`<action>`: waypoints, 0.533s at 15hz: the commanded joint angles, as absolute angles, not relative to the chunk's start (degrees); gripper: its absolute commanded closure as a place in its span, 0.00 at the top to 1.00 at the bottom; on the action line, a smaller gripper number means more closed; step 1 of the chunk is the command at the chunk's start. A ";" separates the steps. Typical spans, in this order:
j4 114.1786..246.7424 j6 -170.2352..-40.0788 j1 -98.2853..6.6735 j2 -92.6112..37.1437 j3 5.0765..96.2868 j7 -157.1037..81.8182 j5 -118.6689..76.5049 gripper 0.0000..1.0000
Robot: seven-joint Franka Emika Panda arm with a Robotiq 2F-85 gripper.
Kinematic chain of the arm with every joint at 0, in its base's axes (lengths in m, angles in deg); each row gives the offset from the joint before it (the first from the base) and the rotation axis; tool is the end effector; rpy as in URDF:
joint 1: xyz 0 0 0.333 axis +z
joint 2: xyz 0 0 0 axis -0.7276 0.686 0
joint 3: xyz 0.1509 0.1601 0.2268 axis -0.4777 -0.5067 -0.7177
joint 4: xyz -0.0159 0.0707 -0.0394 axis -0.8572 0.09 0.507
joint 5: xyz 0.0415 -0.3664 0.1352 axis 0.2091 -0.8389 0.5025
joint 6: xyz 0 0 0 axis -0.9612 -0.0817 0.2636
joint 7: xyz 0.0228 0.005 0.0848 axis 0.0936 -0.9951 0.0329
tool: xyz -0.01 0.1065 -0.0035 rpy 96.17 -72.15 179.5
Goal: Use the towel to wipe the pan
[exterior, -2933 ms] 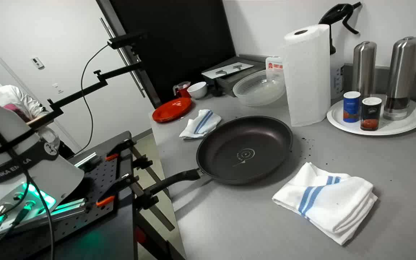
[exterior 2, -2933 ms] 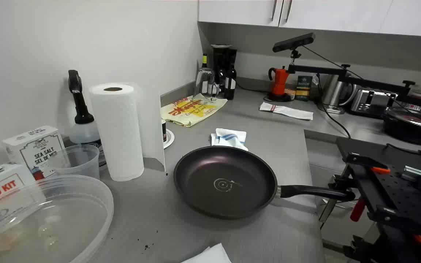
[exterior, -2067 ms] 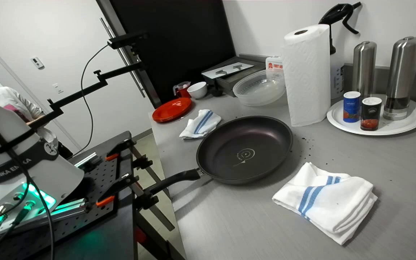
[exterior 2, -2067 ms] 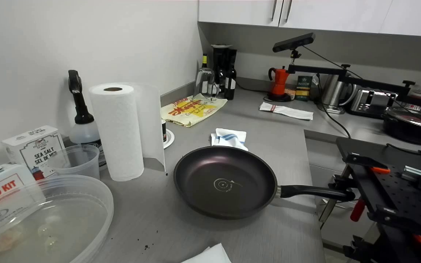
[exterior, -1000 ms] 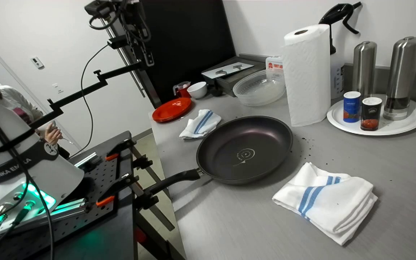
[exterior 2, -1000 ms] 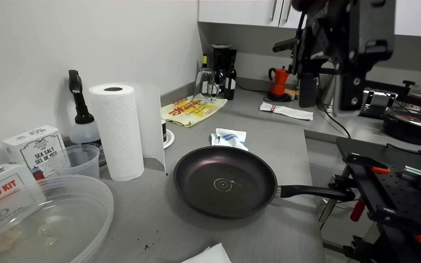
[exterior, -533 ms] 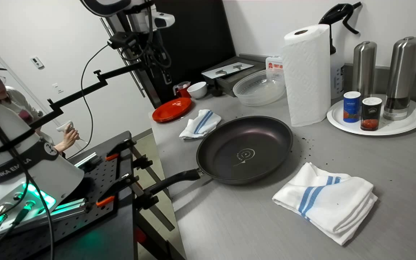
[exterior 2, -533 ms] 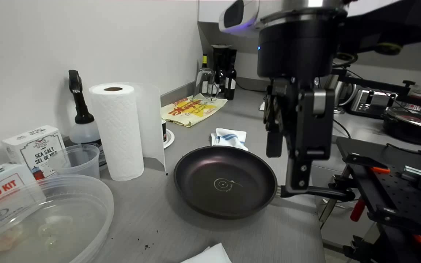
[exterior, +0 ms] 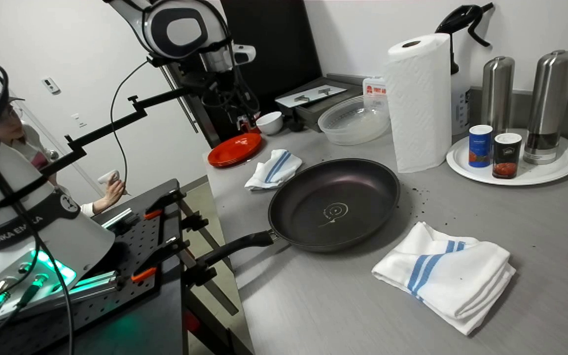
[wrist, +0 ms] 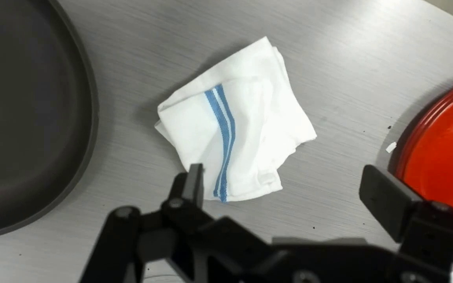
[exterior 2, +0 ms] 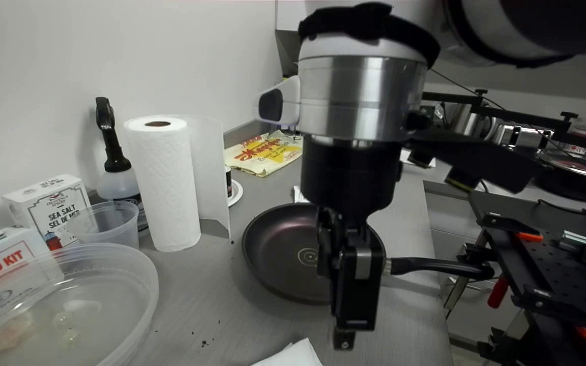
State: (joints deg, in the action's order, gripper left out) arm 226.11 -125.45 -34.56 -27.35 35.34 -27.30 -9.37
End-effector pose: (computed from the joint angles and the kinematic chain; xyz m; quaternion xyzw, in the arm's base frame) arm 0.4553 0.1966 0.1941 -0.9817 -0.1804 0.0088 0.0605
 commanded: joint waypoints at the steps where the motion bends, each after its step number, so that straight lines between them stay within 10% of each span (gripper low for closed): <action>1: 221.83 -130.47 -32.71 -20.26 37.09 -31.97 -15.71 1.00; 8: 218.05 -133.81 -31.97 -11.75 39.01 -35.35 -17.68 1.00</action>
State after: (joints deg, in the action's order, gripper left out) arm 220.33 -132.05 -33.21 -15.13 37.76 -32.82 -16.18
